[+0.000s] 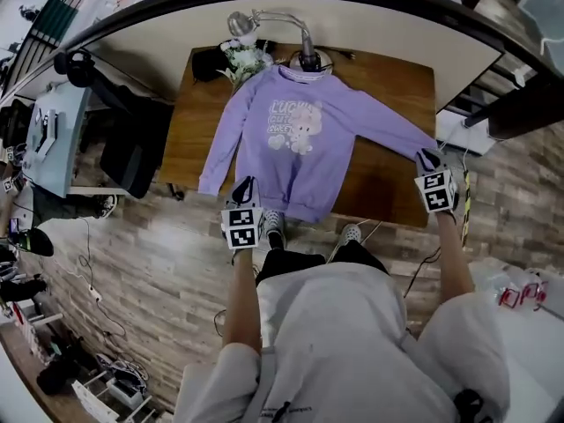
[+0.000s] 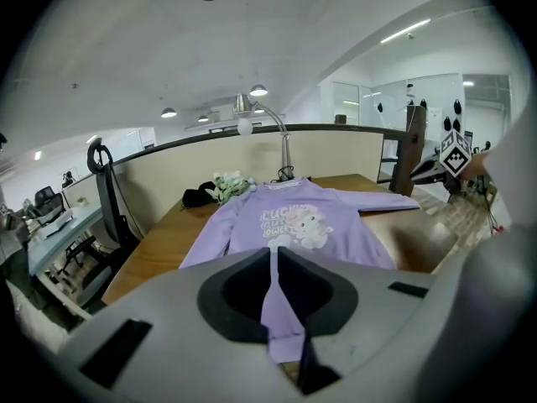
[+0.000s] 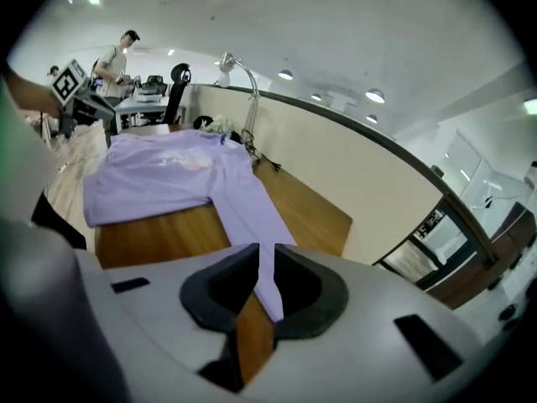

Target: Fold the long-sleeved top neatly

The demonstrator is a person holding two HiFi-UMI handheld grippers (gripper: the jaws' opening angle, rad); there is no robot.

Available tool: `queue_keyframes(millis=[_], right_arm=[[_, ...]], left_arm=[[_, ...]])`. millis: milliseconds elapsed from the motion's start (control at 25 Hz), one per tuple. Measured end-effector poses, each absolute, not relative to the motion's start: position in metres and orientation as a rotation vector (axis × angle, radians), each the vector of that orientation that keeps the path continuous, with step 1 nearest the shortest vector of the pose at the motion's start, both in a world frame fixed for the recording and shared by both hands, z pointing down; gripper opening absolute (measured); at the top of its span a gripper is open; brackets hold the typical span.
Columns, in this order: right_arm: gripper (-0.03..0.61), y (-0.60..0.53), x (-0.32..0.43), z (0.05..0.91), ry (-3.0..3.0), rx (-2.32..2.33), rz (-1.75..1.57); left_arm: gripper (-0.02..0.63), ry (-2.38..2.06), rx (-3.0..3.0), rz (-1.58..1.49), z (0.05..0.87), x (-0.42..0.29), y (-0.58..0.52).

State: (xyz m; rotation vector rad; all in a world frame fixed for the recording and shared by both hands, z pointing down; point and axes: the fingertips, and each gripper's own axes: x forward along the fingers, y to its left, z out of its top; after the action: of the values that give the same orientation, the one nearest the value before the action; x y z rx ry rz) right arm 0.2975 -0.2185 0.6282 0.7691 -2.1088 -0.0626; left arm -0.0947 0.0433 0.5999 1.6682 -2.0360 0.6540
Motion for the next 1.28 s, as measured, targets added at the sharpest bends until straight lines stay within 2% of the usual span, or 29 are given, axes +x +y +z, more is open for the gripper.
queue_keyframes(millis=[440, 760, 920, 1040, 1280], right_arm=[[0.066, -0.094, 0.069, 0.643, -2.241, 0.726, 0.238], [0.066, -0.032, -0.092, 0.633, -2.323, 0.571, 0.228], [0.066, -0.014, -0.13, 0.636, -2.314, 0.565, 0.264], [0.066, -0.006, -0.14, 0.643, -2.295, 0.586, 0.297], [0.066, 0.015, -0.156, 0.656, -2.254, 0.58, 0.282]], left_arm=[[0.04, -1.923, 1.712, 0.652, 0.632, -0.213, 0.054], [0.041, -1.838, 1.755, 0.636, 0.656, -0.283, 0.086], [0.051, -1.749, 1.802, 0.604, 0.67, -0.292, 0.107], [0.11, -1.719, 1.797, 0.612, 0.68, -0.294, 0.124], [0.147, -1.616, 1.803, 0.616, 0.711, -0.29, 0.157]])
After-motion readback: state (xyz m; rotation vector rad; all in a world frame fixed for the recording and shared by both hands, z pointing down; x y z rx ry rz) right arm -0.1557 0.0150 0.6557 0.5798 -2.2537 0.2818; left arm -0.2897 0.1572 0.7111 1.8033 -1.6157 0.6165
